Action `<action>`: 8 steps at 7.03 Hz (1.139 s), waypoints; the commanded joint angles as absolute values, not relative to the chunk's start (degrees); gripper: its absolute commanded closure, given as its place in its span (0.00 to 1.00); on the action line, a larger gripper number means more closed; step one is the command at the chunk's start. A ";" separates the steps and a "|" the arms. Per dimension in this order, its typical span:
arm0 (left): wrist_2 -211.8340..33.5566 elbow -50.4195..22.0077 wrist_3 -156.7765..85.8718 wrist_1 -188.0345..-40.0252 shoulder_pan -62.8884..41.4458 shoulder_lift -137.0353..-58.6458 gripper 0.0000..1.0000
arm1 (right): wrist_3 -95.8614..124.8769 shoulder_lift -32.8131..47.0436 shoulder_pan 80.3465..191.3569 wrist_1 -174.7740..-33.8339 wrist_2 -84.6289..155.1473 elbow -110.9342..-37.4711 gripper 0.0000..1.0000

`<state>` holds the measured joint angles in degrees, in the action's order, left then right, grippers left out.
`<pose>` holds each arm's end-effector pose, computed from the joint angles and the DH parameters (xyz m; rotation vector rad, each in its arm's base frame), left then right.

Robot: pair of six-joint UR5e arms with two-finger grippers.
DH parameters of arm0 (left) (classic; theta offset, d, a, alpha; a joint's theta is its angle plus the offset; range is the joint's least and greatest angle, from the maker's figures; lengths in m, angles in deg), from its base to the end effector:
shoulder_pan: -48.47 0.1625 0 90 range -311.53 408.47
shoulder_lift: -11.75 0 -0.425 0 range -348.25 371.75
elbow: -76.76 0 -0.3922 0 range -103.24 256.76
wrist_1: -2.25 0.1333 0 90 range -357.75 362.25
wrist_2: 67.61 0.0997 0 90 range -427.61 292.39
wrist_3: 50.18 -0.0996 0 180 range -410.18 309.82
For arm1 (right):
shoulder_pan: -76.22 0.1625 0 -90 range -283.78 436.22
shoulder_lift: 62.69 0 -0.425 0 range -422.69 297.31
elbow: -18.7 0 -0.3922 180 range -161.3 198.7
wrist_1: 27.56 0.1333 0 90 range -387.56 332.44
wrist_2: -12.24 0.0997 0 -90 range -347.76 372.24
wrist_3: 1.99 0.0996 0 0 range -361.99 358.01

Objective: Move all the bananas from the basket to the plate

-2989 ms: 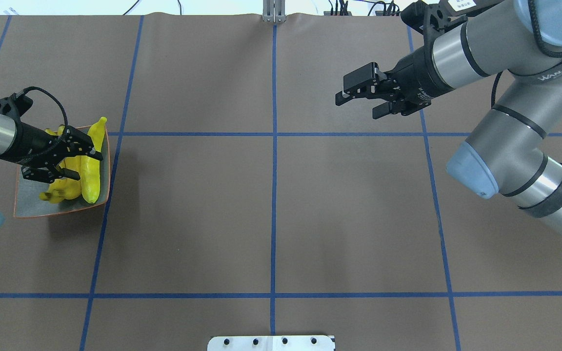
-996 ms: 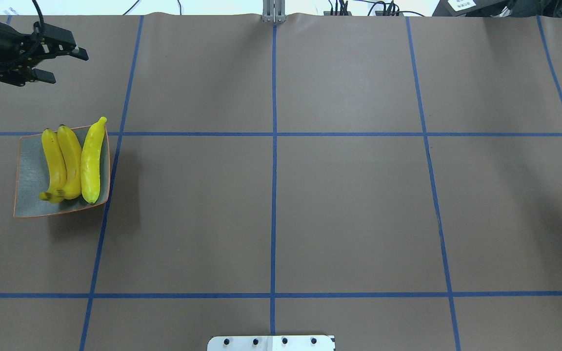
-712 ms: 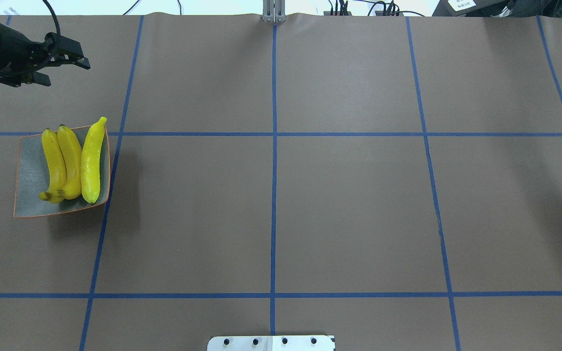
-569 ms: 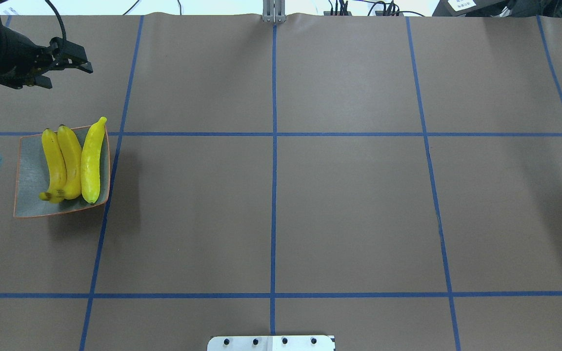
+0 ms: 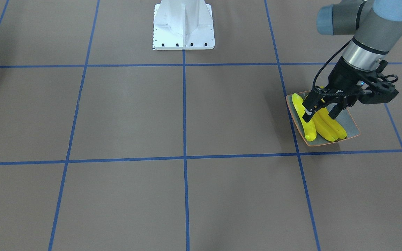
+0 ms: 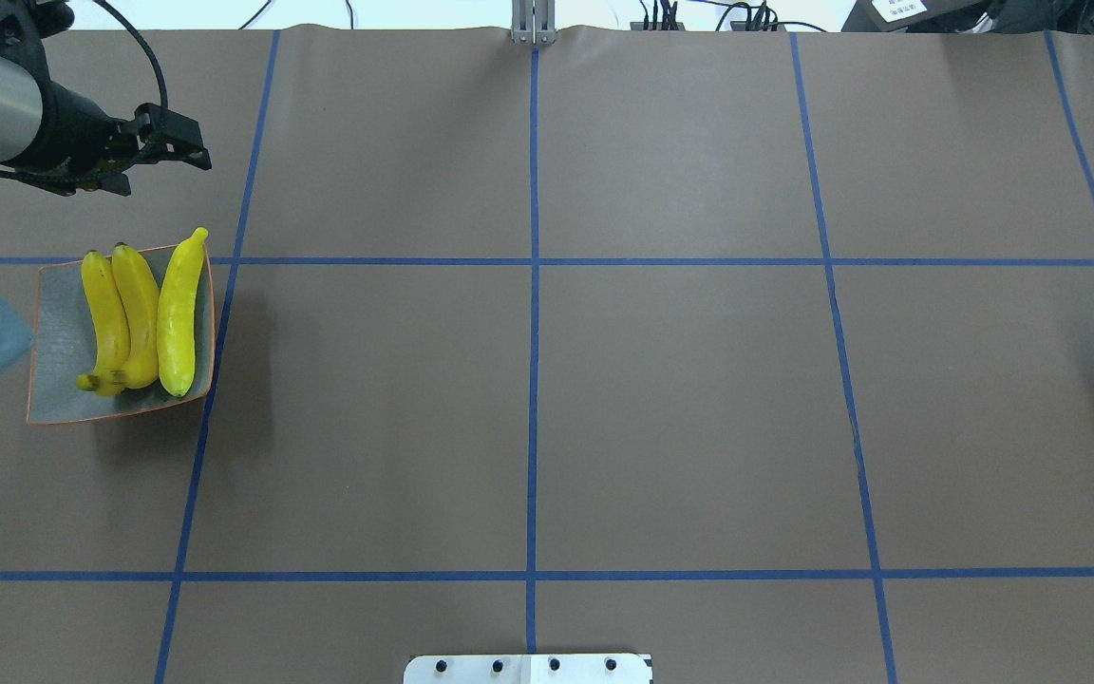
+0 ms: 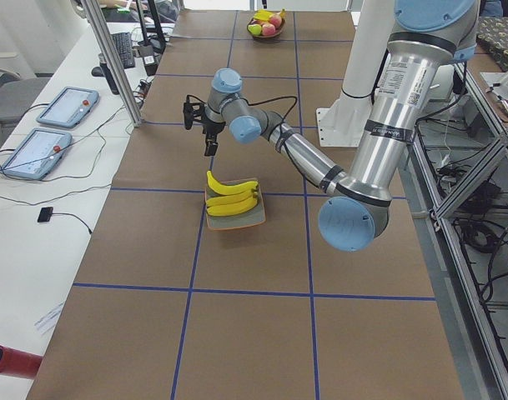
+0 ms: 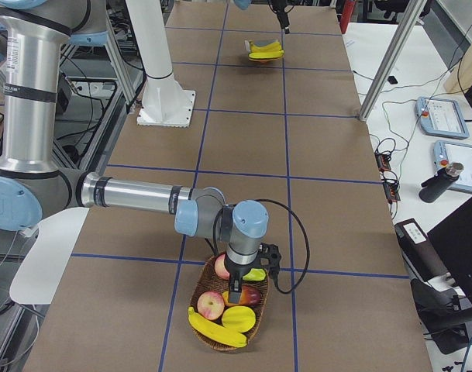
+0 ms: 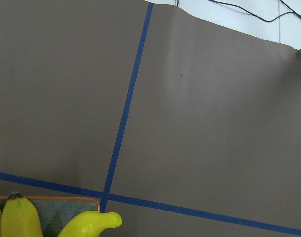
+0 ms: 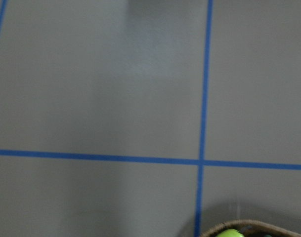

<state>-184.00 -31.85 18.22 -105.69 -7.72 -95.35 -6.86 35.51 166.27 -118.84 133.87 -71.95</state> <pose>0.2456 -0.5268 0.3124 0.2462 0.9861 -0.3357 0.0814 -0.4136 0.7338 -0.1264 -0.5569 -0.0393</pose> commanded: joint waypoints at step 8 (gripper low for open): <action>-183.09 -31.87 18.37 -105.68 -5.67 -96.53 0.00 | 9.69 27.83 170.00 -103.06 126.85 -52.84 0.08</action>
